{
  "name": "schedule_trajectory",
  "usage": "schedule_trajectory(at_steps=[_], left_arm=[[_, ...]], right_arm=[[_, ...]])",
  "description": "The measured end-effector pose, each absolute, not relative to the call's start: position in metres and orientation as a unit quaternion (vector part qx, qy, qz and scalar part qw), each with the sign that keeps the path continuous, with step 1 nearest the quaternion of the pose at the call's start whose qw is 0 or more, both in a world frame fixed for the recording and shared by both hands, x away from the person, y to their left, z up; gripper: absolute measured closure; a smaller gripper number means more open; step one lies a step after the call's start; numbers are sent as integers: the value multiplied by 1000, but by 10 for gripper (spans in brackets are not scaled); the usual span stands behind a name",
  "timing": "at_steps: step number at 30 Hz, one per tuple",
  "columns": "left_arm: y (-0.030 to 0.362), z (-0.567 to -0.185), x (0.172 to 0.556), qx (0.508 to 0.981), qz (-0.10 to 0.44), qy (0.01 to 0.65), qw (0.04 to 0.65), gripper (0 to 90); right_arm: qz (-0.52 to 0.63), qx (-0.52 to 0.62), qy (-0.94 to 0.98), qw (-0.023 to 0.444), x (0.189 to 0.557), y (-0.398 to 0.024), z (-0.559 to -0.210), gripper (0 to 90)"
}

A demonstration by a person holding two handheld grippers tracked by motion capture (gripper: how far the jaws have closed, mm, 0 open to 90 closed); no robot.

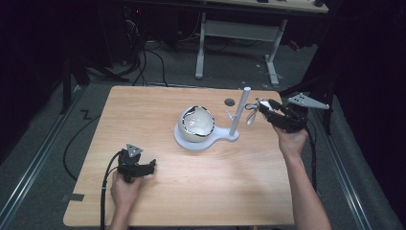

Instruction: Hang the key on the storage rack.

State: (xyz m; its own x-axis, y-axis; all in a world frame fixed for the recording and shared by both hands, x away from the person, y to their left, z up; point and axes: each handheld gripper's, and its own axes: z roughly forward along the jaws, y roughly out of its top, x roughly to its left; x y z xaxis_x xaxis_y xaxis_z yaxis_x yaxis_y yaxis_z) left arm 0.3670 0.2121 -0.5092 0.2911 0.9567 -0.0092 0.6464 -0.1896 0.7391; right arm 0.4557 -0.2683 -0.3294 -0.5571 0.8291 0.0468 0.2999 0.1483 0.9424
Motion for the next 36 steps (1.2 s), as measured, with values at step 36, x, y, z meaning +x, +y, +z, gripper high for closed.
schedule_trajectory(at_steps=[36], left_arm=[[212, -509, 367, 734, 237, 546, 327, 170]], right_arm=[[500, 402, 723, 256, 450, -268, -350, 530]])
